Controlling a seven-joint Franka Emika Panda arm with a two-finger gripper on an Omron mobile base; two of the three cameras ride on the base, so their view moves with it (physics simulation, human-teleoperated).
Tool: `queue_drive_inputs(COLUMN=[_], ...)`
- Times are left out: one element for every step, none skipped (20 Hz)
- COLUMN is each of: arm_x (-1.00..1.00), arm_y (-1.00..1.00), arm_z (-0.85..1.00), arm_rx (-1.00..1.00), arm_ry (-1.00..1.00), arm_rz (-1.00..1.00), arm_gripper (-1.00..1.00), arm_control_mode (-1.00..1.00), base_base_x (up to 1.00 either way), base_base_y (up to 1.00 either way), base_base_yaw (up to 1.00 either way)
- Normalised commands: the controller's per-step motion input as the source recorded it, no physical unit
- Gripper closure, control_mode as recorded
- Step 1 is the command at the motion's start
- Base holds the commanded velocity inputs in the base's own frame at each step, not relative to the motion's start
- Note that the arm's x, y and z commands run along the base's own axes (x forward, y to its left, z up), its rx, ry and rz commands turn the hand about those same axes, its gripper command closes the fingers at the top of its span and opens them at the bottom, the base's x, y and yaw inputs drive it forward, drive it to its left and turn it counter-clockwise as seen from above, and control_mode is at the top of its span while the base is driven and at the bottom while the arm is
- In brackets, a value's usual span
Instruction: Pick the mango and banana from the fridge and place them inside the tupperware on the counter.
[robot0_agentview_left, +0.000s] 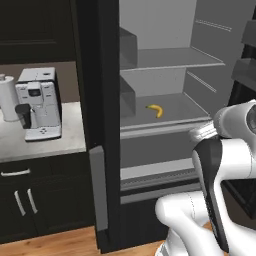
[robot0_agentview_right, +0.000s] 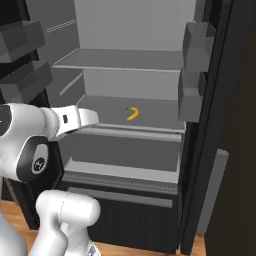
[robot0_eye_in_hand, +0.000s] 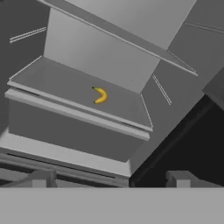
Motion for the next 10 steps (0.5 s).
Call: queue_drive_inputs(arm_x=[0.00,0.00,0.00,0.00,0.00,0.00,0.00,0.00,0.00,0.00], arm_y=[0.00,0.00,0.00,0.00,0.00,0.00,0.00,0.00,0.00,0.00], arm_z=[0.00,0.00,0.00,0.00,0.00,0.00,0.00,0.00,0.00,0.00], arm_rx=[0.00,0.00,0.00,0.00,0.00,0.00,0.00,0.00,0.00,0.00], arm_ry=[0.00,0.00,0.00,0.00,0.00,0.00,0.00,0.00,0.00,0.00], arm_rz=[0.00,0.00,0.00,0.00,0.00,0.00,0.00,0.00,0.00,0.00], arm_gripper=[-1.00,-1.00,-1.00,-1.00,-1.00,-1.00,-1.00,-1.00,-1.00,-1.00], arm_control_mode=[1.00,1.00,1.00,1.00,1.00,1.00,1.00,1.00,1.00,1.00], base_base_x=[0.74,0.67,0.58,0.49,0.43,0.29,0.21,0.13,0.10,0.08], base_base_y=[-0.15,-0.18,-0.24,-0.26,-0.29,-0.31,-0.29,-0.27,-0.25,-0.20], base_base_yaw=[0.00,0.00,0.00,0.00,0.00,0.00,0.00,0.00,0.00,0.00])
